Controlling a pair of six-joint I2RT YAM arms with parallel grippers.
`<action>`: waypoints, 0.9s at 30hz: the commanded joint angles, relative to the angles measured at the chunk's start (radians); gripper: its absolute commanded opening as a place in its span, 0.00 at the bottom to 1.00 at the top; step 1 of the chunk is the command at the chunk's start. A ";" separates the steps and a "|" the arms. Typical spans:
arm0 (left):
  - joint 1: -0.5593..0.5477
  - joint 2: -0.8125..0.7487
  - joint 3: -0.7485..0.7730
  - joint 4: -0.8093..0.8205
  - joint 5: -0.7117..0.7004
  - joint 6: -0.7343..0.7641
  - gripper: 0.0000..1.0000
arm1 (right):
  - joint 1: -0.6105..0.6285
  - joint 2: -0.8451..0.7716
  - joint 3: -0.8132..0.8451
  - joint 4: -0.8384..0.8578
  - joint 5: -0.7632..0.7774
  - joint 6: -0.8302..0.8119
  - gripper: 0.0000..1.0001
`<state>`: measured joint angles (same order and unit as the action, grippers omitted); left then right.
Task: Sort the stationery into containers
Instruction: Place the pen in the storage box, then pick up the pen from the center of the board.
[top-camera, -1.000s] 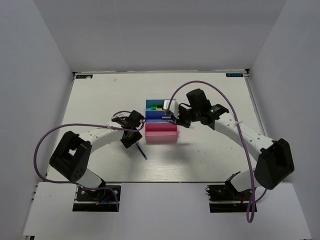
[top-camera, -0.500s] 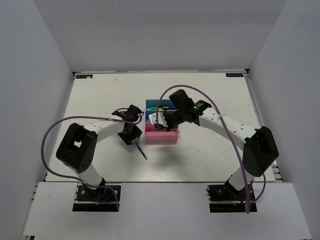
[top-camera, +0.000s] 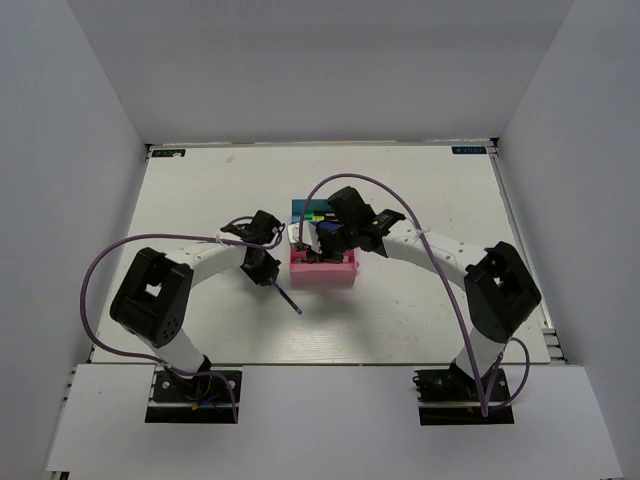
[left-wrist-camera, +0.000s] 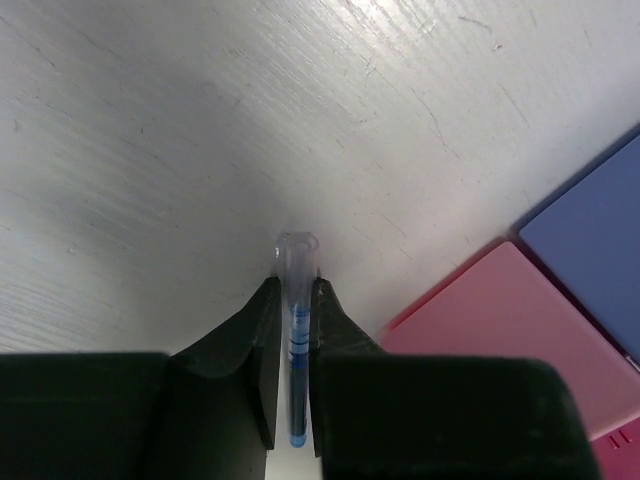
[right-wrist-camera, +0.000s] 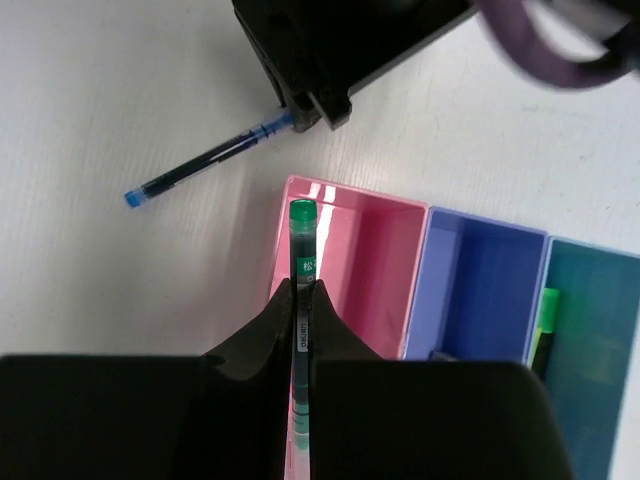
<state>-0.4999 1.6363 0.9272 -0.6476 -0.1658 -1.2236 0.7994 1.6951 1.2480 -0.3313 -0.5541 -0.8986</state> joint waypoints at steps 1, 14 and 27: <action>0.015 -0.007 -0.048 -0.015 0.011 0.015 0.06 | 0.003 0.017 -0.030 0.084 0.025 0.030 0.01; 0.050 -0.150 -0.065 -0.115 -0.018 0.134 0.00 | 0.001 -0.037 -0.025 0.080 0.039 0.105 0.68; 0.024 -0.351 0.013 -0.173 -0.003 0.203 0.00 | -0.023 -0.353 -0.126 0.090 0.410 0.406 0.68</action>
<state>-0.4610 1.3373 0.8875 -0.8070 -0.1638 -1.0435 0.7856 1.4139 1.1854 -0.2726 -0.3542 -0.5922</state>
